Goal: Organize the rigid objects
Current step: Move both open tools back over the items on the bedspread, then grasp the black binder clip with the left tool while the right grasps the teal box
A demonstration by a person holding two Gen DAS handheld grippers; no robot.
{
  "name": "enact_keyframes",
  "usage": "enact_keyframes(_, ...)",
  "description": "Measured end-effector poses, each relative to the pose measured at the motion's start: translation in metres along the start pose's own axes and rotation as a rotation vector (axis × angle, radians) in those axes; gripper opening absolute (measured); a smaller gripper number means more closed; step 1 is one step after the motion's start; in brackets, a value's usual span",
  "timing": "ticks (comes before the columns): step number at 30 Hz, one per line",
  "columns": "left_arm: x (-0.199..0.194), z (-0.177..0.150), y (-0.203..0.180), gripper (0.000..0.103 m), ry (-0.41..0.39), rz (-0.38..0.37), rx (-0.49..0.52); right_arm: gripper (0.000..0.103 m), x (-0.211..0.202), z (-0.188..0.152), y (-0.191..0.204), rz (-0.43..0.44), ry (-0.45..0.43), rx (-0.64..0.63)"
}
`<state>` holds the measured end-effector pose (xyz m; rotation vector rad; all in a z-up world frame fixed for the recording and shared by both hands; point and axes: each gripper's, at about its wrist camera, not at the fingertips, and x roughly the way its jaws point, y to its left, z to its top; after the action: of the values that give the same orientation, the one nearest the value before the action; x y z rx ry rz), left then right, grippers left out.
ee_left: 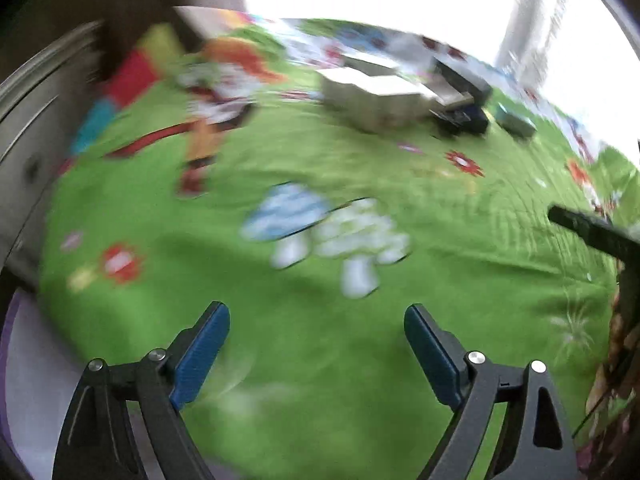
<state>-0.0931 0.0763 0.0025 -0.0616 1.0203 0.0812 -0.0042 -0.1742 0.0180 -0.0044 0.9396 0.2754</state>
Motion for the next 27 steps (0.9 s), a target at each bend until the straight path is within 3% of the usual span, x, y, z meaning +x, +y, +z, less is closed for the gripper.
enact_keyframes(4,0.019,0.023,-0.032,0.103,-0.010,-0.020,0.043,0.095,0.023,0.029,-0.028,-0.079,0.001,0.016)
enact_keyframes(7,0.027,0.035,-0.050,0.103,-0.017,-0.029,0.057,0.101,0.050,0.061,-0.048,-0.126,0.029,0.004)
enact_keyframes(12,0.031,0.038,-0.061,0.103,-0.056,-0.020,0.040,0.103,0.094,0.118,-0.060,-0.070,0.040,-0.106)
enact_keyframes(19,0.032,0.038,-0.062,0.103,-0.070,-0.012,0.020,0.102,0.105,0.132,-0.073,0.109,0.045,-0.299)
enact_keyframes(20,0.032,0.038,-0.062,0.103,-0.071,-0.008,0.017,0.096,0.103,0.130,-0.074,0.128,0.039,-0.320)
enact_keyframes(22,0.033,0.040,-0.063,0.103,-0.069,-0.007,0.014,0.062,0.094,0.127,-0.073,0.156,0.010,-0.345)
enact_keyframes(23,0.034,0.041,-0.063,0.103,-0.068,-0.005,0.013,0.030,0.089,0.124,-0.074,0.166,-0.006,-0.338)
enact_keyframes(24,0.034,0.042,-0.064,0.103,-0.066,-0.004,0.013,0.008,0.089,0.123,-0.075,0.174,-0.008,-0.320)
enact_keyframes(27,0.037,0.048,-0.068,0.103,-0.060,0.002,0.003,0.008,0.075,0.104,-0.068,0.158,-0.011,-0.306)
